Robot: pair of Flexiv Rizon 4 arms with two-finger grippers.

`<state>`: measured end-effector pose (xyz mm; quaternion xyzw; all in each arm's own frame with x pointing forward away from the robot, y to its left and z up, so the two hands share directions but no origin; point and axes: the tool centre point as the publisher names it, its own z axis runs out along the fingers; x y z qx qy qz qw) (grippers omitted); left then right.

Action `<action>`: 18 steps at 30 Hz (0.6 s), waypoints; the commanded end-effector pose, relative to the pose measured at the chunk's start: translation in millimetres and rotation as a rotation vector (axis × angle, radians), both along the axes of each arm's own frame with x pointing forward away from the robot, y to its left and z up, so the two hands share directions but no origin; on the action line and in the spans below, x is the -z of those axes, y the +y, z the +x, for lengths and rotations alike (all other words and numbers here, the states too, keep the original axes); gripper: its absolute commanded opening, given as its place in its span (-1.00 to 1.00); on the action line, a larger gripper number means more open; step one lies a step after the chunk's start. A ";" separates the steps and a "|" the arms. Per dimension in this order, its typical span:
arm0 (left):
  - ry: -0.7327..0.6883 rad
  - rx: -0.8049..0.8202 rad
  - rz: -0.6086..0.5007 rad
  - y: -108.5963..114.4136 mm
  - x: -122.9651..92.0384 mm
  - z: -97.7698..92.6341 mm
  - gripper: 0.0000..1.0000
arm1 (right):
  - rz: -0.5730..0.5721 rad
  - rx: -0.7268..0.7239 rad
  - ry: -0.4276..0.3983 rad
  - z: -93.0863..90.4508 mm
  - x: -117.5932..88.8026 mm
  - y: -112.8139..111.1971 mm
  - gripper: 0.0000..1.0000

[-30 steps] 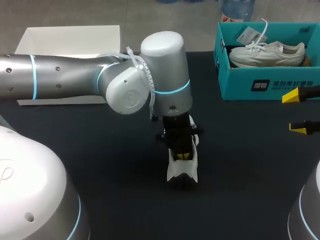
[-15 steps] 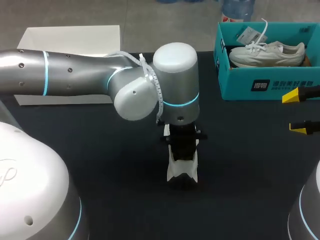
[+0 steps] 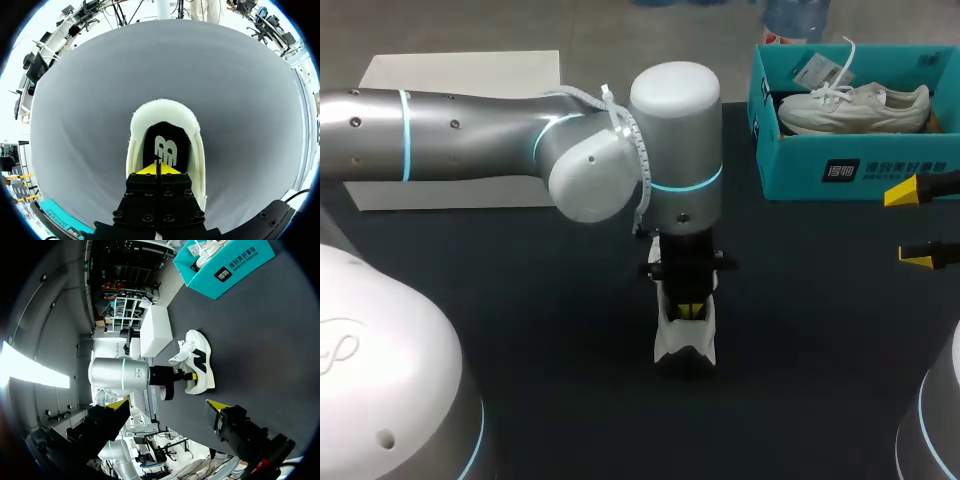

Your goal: Take the shoe out of the shoebox, open the shoe tongue, remove and reinsert the insole, then place the shoe into the shoebox

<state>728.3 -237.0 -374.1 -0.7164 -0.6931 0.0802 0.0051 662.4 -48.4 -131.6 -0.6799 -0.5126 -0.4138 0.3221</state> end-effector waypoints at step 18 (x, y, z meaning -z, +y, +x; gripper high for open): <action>0.033 0.014 0.033 5.6 32.3 -12.7 -1.00 | -0.004 0.008 -0.001 -5.0 -0.4 0.4 1.00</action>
